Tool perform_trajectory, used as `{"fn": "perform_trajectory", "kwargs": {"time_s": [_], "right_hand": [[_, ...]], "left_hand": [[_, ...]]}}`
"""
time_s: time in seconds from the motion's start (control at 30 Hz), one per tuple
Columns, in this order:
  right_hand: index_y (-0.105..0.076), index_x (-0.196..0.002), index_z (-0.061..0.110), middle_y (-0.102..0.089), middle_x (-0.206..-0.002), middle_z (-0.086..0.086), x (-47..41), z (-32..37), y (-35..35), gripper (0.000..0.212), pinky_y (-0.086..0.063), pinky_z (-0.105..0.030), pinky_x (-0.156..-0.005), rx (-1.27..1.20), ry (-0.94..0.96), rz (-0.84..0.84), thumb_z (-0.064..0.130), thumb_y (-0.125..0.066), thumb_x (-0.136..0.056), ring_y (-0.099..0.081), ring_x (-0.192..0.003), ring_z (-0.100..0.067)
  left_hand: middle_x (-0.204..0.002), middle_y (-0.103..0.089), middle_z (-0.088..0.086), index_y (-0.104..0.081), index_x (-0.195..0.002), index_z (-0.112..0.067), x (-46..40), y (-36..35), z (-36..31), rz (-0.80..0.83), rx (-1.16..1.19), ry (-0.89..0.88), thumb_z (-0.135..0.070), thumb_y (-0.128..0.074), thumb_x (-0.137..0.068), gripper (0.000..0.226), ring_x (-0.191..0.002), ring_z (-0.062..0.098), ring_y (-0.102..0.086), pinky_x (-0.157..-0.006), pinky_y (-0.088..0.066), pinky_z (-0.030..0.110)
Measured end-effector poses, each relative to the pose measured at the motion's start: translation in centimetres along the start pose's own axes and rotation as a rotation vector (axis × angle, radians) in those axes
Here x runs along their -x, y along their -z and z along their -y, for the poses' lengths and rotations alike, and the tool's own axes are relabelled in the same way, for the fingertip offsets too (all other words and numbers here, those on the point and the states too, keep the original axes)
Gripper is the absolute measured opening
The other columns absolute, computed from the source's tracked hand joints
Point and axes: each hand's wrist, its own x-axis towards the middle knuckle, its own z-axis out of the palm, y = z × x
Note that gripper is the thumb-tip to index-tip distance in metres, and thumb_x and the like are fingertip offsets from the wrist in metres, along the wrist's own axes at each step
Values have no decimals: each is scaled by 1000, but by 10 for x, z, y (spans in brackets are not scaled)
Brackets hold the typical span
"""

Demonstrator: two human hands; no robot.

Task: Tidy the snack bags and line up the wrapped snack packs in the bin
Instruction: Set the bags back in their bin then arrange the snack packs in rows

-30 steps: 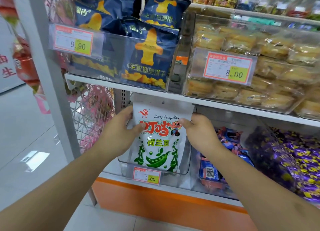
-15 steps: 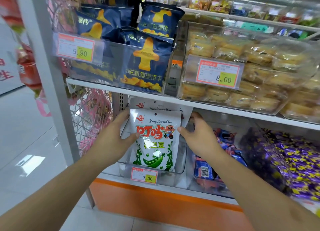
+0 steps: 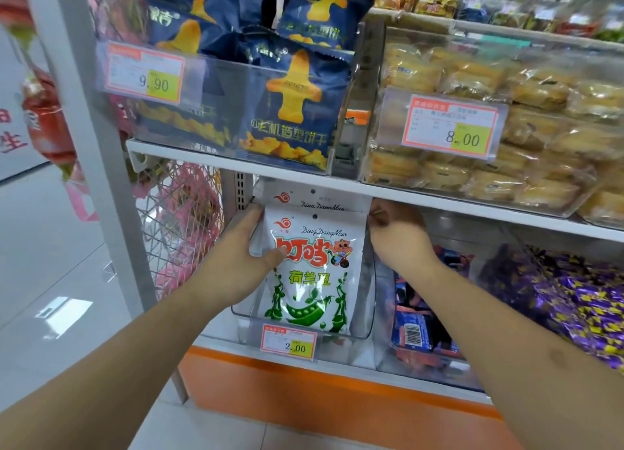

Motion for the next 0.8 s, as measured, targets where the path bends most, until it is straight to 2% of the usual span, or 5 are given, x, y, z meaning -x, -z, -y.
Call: {"fn": "perform_trajectory", "kwargs": {"time_s": [0.13,0.27,0.53,0.7,0.8], "right_hand": [[-65,-78,16,-61,-71,10,-15,-4,-3,22,-40,-10,-57,2,31,64,1,-52,-89,-64,-75,-16],[-74,-88,17,-77,-89,1,-15,-16,-5,29,-62,-37,-83,-227,-2,70,-5,-56,-83,-73,-87,-18],[-81,-93,28,-80,-94,14,-1,-25,-1,25,-61,-39,-91,-254,-18,29,8,-70,-82,-74,-90,-6],[-80,-98,32,-79,-102,16,7,-30,8,28,-59,-39,-97,-322,-41,24,7,-72,-87,-73,-100,-5],[-80,-104,23,-78,-105,11,14,-28,19,19,-58,-36,-98,-432,-91,21,10,-73,-92,-72,-103,-6]], "left_hand": [[-116,-55,-38,-49,-145,-39,-12,-4,3,-12,27,18,-28,-73,-95,57,-90,-35,-51,-73,-36,-9],[-104,-38,-54,-43,-151,-43,-13,-7,2,-7,14,21,-32,-74,-95,66,-111,-13,-47,-94,-34,11],[-115,-50,-49,-42,-150,-47,-10,-6,11,25,-34,-2,-33,-72,-96,64,-121,0,-54,-101,-41,27],[-99,-48,-58,-29,-149,-60,-7,-5,12,35,-90,3,-32,-71,-97,72,-76,-15,-51,-67,-41,8],[-106,-44,-56,-30,-150,-58,-4,-4,11,45,-88,-5,-29,-70,-98,72,-82,-16,-54,-66,-35,-1]]}}
